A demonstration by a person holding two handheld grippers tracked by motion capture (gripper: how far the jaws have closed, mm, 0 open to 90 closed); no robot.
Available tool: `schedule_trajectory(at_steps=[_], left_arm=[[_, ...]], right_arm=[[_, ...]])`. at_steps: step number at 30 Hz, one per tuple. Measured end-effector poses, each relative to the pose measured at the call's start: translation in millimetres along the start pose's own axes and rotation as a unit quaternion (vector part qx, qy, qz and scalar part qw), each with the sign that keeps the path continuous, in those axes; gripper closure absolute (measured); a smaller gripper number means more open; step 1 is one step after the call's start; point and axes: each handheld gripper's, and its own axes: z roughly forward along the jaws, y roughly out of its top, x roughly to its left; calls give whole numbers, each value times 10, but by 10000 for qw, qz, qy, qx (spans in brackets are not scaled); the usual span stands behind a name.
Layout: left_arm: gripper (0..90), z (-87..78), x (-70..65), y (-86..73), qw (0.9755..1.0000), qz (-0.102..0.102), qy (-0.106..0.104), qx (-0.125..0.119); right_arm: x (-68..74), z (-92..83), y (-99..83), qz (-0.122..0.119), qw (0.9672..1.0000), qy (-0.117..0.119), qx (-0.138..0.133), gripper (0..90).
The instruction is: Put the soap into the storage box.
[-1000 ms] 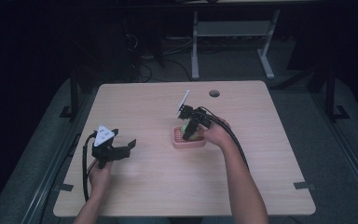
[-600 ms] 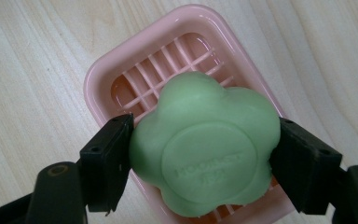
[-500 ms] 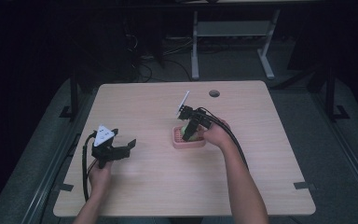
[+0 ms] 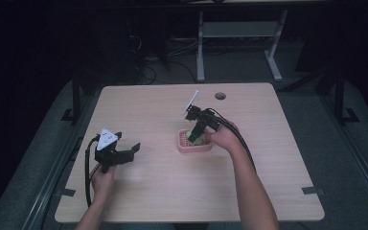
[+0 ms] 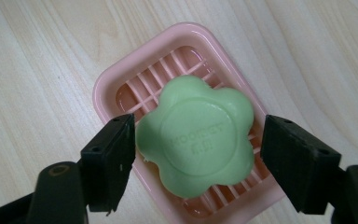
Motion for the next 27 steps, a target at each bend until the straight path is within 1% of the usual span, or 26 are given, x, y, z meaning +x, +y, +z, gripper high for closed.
schedule_trajectory(at_steps=[3,4,8,13,21,25,27], left_arm=[[143,2,0,-1,10000,-6,-3,11],[143,3,-1,0,10000,-16,-5,2],[143,0,-2,2,10000,18,-8,3],[143,1,-5,1,10000,-15,-8,15],[143,4,-9,0,10000,-6,-13,29],[143,4,-8,-3,10000,-14,-14,34],[143,-2,-4,-1,10000,9,-20,22]], right_arm=[[-13,-23,-20,18,10000,-6,-51,254],[-15,-29,-26,49,10000,29,-69,254],[-16,-42,-50,85,9999,55,-81,252],[-35,-81,-91,124,9998,53,-149,252],[-52,-159,-161,215,9995,71,-214,242],[-48,-201,-180,199,9994,58,-265,242],[-45,-228,-191,229,9993,55,-299,242]])
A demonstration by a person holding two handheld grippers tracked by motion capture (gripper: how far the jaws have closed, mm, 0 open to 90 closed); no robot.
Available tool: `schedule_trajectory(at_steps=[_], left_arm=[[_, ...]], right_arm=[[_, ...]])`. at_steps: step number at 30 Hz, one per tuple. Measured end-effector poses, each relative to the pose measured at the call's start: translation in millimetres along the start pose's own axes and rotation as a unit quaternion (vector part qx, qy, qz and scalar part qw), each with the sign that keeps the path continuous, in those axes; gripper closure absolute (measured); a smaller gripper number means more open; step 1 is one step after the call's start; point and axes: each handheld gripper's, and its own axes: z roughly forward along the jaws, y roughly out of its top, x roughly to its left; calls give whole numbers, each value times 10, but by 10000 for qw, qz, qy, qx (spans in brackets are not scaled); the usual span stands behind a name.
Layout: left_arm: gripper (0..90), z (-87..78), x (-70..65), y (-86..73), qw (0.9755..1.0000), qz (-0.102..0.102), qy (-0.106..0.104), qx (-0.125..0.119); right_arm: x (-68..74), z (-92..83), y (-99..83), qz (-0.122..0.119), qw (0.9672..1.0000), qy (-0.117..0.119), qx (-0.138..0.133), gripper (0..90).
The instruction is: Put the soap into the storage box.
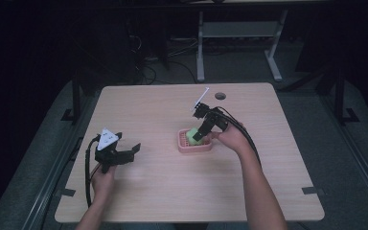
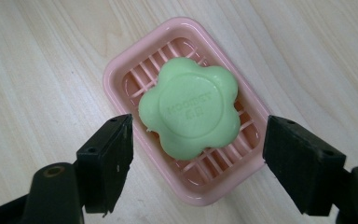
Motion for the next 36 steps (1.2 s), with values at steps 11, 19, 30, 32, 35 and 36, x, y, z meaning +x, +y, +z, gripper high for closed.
schedule_trajectory(at_steps=[11,19,30,32,35,36], left_arm=[[143,8,-8,-1,10000,-17,4,20],[143,10,-9,-2,10000,-3,-8,28],[143,12,-9,-2,10000,-2,-2,32],[143,9,-9,-2,10000,3,-2,31],[143,11,-11,-2,10000,7,-1,33],[143,11,-12,-2,10000,8,-4,36]], right_arm=[[-7,-88,-78,11,10000,-31,-10,242],[-36,-138,-180,82,9999,-50,-82,242],[-72,-183,-298,161,9998,-100,-107,243],[-78,-202,-322,180,9997,-105,-140,244],[-80,-229,-352,186,9997,-112,-125,244],[-81,-241,-362,196,9997,-104,-137,244]])
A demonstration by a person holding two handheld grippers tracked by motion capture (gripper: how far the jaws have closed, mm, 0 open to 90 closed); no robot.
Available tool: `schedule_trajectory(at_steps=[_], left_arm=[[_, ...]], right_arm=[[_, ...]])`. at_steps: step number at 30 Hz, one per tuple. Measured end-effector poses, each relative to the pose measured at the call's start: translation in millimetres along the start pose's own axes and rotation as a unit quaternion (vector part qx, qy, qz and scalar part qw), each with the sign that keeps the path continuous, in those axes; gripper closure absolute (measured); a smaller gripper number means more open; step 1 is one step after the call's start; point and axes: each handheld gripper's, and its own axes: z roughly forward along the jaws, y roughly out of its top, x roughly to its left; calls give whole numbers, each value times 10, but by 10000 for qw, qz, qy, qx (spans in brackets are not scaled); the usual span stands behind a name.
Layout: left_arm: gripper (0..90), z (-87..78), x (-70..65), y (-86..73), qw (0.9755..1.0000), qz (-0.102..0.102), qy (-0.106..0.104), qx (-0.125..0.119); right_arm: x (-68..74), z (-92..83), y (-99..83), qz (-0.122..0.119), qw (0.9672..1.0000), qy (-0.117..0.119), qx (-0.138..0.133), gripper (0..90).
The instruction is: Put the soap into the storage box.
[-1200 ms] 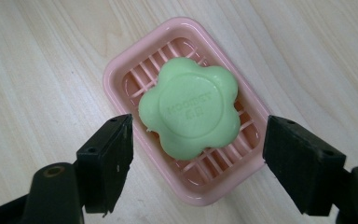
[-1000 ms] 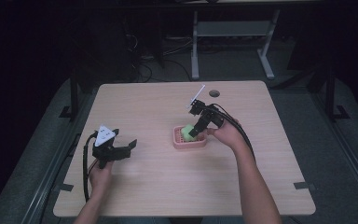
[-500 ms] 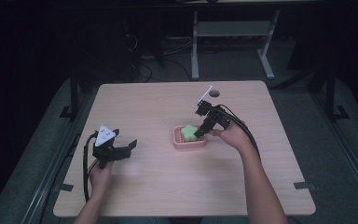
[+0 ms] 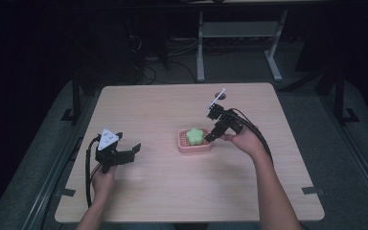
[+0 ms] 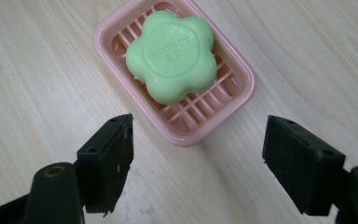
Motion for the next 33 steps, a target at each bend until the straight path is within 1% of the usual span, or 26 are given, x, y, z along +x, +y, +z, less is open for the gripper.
schedule_trajectory(at_steps=[5,7,10,16,19,26,30,33], left_arm=[[143,1,-3,0,10000,-7,-9,-4],[143,2,-2,0,10000,8,-13,2],[143,5,-4,-1,10000,1,-16,-8],[143,9,-5,-3,10000,4,-15,2],[143,9,-6,-2,10000,36,-16,16],[143,10,-5,-3,10000,37,-20,24],[143,8,-8,-2,10000,37,-12,18],[143,10,-10,-3,10000,25,-21,19]], right_arm=[[0,-54,-39,40,10000,-9,-19,244],[9,-70,-51,6,10000,-10,-15,244],[20,-88,-83,26,10000,-16,-71,244],[13,-64,-185,55,10000,3,-67,244],[6,-54,-237,89,9999,1,-51,244],[4,-77,-327,141,9998,5,-101,244],[-2,-82,-389,162,9998,4,-79,244],[-8,-98,-439,194,9997,25,-131,244]])
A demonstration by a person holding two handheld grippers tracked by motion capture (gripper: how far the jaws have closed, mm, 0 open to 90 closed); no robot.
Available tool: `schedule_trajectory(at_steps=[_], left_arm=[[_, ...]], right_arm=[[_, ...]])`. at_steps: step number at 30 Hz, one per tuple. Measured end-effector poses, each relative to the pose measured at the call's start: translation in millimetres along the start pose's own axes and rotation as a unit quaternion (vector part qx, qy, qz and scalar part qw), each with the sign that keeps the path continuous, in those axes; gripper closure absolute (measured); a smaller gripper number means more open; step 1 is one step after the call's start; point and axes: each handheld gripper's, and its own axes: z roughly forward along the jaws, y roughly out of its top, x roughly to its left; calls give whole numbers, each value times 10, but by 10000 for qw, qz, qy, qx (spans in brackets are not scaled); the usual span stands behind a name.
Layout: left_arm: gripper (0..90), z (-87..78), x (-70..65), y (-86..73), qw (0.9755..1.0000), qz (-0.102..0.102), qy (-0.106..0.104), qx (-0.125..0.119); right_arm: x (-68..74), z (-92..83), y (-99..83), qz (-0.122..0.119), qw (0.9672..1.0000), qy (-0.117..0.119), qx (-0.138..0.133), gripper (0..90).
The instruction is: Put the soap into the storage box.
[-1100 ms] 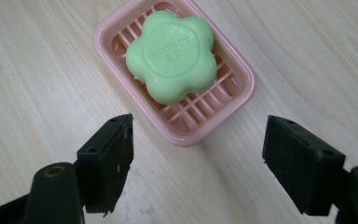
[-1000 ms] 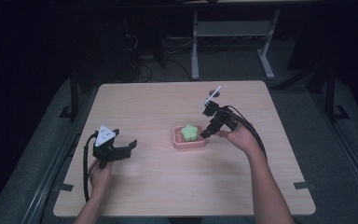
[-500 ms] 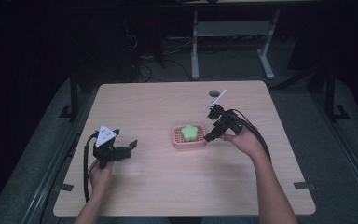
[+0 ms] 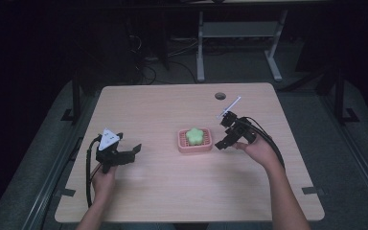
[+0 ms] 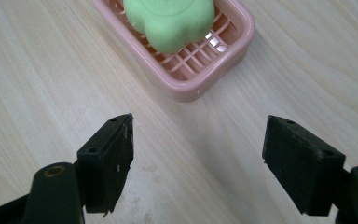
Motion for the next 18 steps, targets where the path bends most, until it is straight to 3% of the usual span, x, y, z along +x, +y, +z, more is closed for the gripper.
schedule_trajectory(at_steps=[18], left_arm=[[143,9,-18,2,10000,56,-22,44]], right_arm=[[-73,-199,-396,288,9994,-63,-174,244]])
